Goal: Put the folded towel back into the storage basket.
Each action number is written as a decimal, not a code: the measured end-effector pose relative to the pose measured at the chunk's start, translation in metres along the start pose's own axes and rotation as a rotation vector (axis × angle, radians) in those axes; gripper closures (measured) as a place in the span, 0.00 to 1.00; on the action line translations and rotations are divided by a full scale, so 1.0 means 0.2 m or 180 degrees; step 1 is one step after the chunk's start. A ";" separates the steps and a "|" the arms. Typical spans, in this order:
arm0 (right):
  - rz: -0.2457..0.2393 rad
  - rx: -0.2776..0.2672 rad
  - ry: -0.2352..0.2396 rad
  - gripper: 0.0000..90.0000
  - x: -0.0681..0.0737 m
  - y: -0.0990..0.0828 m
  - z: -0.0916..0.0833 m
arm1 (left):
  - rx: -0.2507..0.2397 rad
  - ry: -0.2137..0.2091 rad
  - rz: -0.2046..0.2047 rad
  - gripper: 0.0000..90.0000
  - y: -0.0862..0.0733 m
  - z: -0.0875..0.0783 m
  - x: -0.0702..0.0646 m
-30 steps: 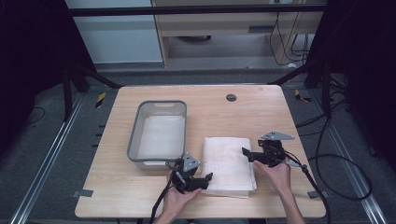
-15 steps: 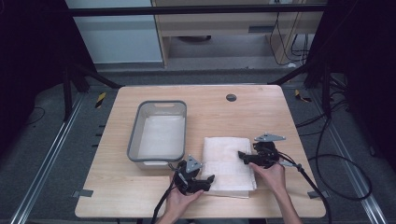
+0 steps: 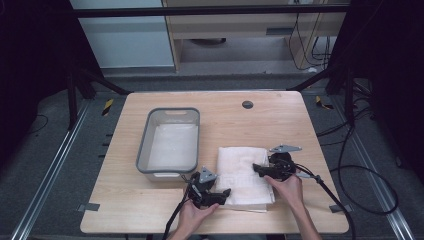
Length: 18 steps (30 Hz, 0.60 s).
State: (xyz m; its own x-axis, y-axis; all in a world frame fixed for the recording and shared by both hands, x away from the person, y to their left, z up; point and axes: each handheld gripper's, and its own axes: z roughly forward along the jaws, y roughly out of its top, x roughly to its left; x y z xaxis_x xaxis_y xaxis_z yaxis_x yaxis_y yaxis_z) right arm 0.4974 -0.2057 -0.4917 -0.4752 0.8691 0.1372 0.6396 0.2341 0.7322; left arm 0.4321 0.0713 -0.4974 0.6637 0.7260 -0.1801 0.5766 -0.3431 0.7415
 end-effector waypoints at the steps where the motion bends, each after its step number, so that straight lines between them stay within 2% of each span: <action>1: 0.0000 0.0000 0.0000 0.30 0.00 0.00 0.00 | -0.0005 -0.0002 0.0005 0.33 0.00 0.00 0.00; 5: 0.0043 0.0035 0.0028 0.31 -0.01 0.00 0.01 | 0.0009 -0.0041 -0.0004 0.37 0.00 0.01 0.00; 6: 0.0117 0.0046 0.0100 0.33 -0.01 0.00 0.02 | 0.0008 -0.0038 -0.0009 0.38 0.00 0.01 -0.01; 7: 0.0117 0.0046 0.0100 0.33 -0.01 0.00 0.02 | 0.0008 -0.0038 -0.0009 0.38 0.00 0.01 -0.01; 8: 0.0216 0.0051 0.0186 0.35 -0.03 -0.01 0.02 | 0.0015 -0.0040 -0.0005 0.39 0.00 0.01 -0.01; 9: 0.0216 0.0051 0.0186 0.35 -0.03 -0.01 0.02 | 0.0015 -0.0040 -0.0005 0.40 0.00 0.01 -0.01; 10: 0.0315 0.0080 0.0295 0.39 -0.04 -0.01 0.02 | 0.0041 -0.0062 0.0001 0.41 0.00 0.01 -0.01; 14: 0.0325 0.0096 0.0381 0.46 -0.05 -0.01 0.03 | 0.0061 -0.0103 -0.0031 0.43 0.00 0.01 0.00; 18: 0.0374 0.0118 0.0435 0.51 -0.05 -0.01 0.03 | 0.0106 -0.0216 -0.0120 0.46 0.01 0.02 0.02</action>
State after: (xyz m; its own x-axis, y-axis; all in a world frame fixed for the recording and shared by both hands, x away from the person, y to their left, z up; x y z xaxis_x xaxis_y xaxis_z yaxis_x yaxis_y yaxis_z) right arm 0.5037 -0.2119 -0.4981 -0.4721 0.8247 0.3116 0.7161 0.1525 0.6812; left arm 0.4370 0.0708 -0.4994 0.6713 0.6971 -0.2518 0.6167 -0.3367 0.7116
